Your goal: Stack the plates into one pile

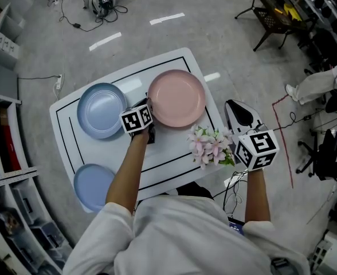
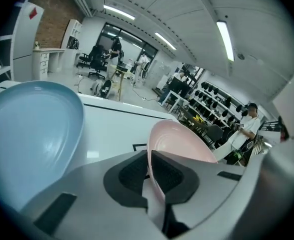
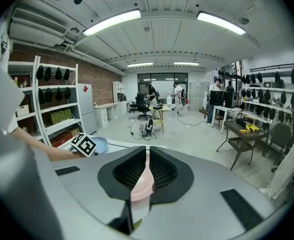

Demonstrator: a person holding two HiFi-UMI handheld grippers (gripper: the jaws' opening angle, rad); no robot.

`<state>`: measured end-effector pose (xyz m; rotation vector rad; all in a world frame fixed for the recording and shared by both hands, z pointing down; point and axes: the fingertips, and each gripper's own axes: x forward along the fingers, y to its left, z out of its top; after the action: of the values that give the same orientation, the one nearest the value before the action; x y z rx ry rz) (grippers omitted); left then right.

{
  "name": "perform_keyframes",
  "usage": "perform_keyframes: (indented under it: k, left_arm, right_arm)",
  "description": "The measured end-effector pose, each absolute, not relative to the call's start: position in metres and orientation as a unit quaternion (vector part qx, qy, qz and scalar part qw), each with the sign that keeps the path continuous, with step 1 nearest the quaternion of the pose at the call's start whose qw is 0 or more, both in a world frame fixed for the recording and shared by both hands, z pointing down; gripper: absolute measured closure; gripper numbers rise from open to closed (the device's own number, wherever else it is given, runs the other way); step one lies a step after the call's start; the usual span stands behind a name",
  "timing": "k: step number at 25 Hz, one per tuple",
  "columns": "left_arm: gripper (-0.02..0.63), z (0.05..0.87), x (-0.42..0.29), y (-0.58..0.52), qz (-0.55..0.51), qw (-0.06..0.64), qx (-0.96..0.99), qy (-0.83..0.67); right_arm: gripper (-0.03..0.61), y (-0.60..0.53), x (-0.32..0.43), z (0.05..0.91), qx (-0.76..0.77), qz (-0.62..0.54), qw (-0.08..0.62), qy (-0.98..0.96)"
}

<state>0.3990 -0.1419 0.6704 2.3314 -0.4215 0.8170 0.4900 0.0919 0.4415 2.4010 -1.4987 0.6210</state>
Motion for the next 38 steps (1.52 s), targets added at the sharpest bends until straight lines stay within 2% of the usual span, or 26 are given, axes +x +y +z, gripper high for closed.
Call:
perform_keyframes:
  k: [4, 13, 27, 32, 38]
  left_arm:
    - [0.583, 0.655, 0.389, -0.140, 0.273, 0.338, 0.887, -0.156]
    - [0.581, 0.615, 0.345, -0.142, 0.230, 0.328, 0.904, -0.151]
    - [0.580, 0.536, 0.228, -0.244, 0.118, 0.325, 0.914, -0.213]
    - [0.578, 0.540, 0.181, -0.300, 0.093, 0.354, 0.894, -0.259]
    - [0.579, 0.567, 0.161, -0.331, 0.083, 0.386, 0.877, -0.274]
  right_arm:
    - [0.543, 0.094, 0.477, 0.434, 0.824, 0.210, 0.113, -0.514]
    - [0.543, 0.080, 0.428, 0.410, 0.818, 0.194, 0.094, -0.533]
    - [0.542, 0.019, 0.341, 0.392, 0.794, 0.172, 0.100, -0.575]
    - [0.543, -0.005, 0.313, 0.395, 0.780, 0.175, 0.107, -0.591]
    - [0.542, -0.023, 0.305, 0.405, 0.777, 0.185, 0.115, -0.590]
